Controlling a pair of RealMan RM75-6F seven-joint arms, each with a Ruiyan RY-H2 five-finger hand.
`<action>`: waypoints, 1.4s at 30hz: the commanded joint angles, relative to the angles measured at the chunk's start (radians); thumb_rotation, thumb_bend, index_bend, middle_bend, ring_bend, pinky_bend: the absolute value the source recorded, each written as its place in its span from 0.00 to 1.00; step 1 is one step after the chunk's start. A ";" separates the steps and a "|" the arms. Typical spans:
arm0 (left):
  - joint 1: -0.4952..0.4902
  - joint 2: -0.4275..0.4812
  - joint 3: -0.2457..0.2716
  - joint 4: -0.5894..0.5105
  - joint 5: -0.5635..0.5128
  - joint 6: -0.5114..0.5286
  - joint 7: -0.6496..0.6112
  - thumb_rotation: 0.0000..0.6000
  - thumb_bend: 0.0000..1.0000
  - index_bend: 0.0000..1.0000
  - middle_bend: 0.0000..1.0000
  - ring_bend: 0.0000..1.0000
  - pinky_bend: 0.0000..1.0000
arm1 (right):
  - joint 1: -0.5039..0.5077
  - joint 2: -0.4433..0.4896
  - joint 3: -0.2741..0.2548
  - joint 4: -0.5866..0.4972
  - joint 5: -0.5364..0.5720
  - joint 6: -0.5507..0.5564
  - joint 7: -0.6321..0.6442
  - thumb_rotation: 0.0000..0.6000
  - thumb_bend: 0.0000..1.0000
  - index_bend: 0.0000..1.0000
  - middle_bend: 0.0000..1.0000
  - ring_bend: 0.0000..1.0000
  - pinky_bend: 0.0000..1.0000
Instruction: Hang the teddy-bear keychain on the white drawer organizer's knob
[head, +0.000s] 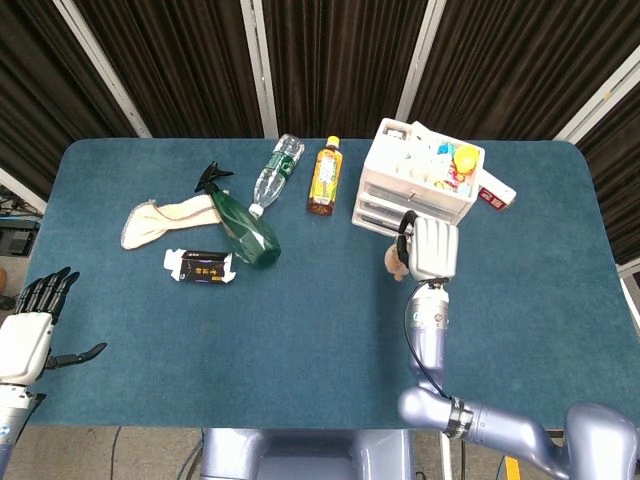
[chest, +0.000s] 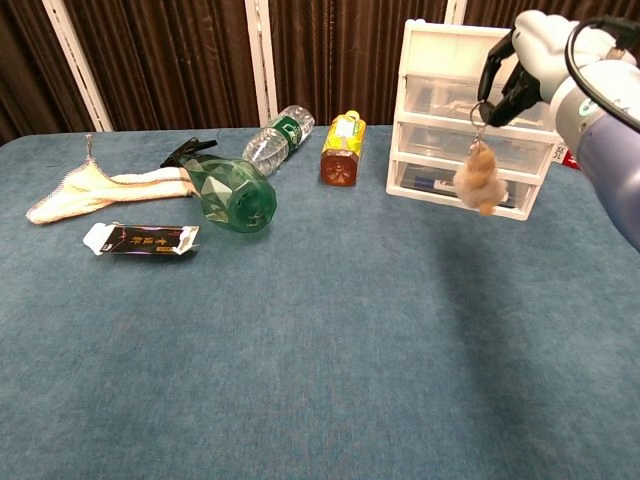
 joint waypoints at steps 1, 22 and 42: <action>0.000 0.001 0.001 -0.001 0.000 -0.001 -0.001 0.81 0.07 0.00 0.00 0.00 0.00 | 0.013 -0.002 0.009 0.018 0.005 0.000 0.005 1.00 0.51 0.66 1.00 1.00 0.93; -0.003 0.008 0.001 -0.009 -0.011 -0.016 -0.016 0.81 0.07 0.00 0.00 0.00 0.00 | 0.108 -0.034 0.049 0.205 0.008 -0.027 0.071 1.00 0.51 0.66 1.00 1.00 0.93; -0.004 0.006 0.000 -0.013 -0.019 -0.020 -0.011 0.80 0.07 0.00 0.00 0.00 0.00 | 0.133 -0.026 0.046 0.291 0.018 -0.064 0.131 1.00 0.51 0.66 1.00 1.00 0.93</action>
